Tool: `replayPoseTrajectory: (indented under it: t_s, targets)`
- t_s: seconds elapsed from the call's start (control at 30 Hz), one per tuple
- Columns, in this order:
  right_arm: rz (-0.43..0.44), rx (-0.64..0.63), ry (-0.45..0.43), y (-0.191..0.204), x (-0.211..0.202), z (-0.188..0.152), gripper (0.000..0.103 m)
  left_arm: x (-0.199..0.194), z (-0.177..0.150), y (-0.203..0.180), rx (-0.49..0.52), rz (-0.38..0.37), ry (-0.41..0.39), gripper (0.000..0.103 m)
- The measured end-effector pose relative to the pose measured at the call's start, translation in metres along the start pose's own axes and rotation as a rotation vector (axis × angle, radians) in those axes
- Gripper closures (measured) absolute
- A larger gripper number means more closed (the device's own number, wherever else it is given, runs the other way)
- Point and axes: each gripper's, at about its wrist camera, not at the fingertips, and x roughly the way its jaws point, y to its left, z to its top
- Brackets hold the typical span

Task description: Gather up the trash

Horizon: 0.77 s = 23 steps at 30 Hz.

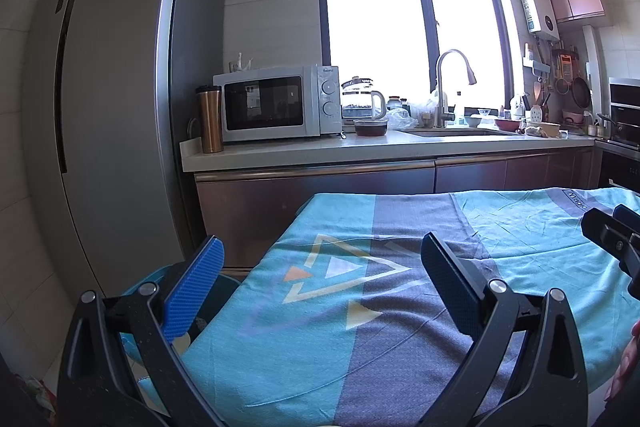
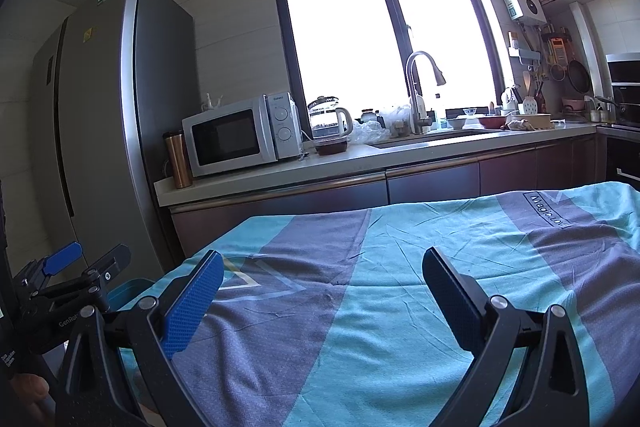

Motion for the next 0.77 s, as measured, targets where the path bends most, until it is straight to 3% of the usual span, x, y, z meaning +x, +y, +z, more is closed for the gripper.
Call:
replayPoseTrajectory:
  t_s: [0.5,0.67,0.77]
  targets:
    - [0.0,0.004,0.014,-0.005,0.004,-0.002,0.007,0.005,-0.003,-0.005,0.006,-0.006,0.021,0.006]
    - [-0.023,0.009,0.021,-0.016,0.005,-0.001,0.007,0.029,-0.003,-0.01,0.0,-0.075,0.119,0.006]
    - [-0.05,0.012,0.051,-0.03,0.009,0.002,0.007,0.062,-0.003,-0.017,-0.014,-0.138,0.241,0.006]
